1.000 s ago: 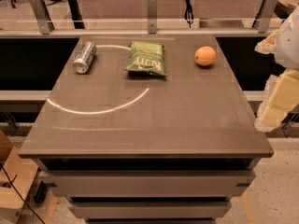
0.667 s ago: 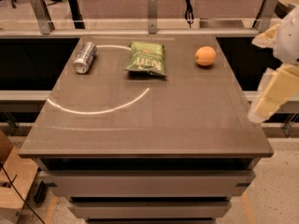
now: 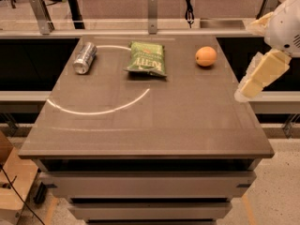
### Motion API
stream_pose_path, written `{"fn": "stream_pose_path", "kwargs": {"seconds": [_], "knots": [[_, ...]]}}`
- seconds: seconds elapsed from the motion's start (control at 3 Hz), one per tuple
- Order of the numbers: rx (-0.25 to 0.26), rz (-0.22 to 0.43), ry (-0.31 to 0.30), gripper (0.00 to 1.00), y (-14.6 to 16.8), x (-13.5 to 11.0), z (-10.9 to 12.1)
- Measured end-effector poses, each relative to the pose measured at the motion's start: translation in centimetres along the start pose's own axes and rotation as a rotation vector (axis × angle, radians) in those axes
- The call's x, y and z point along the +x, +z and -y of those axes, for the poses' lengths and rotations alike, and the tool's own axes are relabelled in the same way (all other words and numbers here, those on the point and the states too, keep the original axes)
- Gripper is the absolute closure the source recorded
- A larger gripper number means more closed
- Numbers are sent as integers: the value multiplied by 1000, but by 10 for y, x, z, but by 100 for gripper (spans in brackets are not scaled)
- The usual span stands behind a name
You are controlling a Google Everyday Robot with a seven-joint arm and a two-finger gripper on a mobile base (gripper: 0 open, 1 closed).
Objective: Move orange near redbull can
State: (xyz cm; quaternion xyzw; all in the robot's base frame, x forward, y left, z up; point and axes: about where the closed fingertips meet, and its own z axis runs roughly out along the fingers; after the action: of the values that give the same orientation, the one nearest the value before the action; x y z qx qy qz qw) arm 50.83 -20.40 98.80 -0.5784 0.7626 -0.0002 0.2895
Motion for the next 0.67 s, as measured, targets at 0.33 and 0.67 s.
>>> {"fn": "stream_pose_path", "kwargs": {"seconds": [0.33, 0.67], "knots": [[15, 44, 73, 0, 6, 5, 2], [49, 134, 93, 0, 26, -8, 28]]}}
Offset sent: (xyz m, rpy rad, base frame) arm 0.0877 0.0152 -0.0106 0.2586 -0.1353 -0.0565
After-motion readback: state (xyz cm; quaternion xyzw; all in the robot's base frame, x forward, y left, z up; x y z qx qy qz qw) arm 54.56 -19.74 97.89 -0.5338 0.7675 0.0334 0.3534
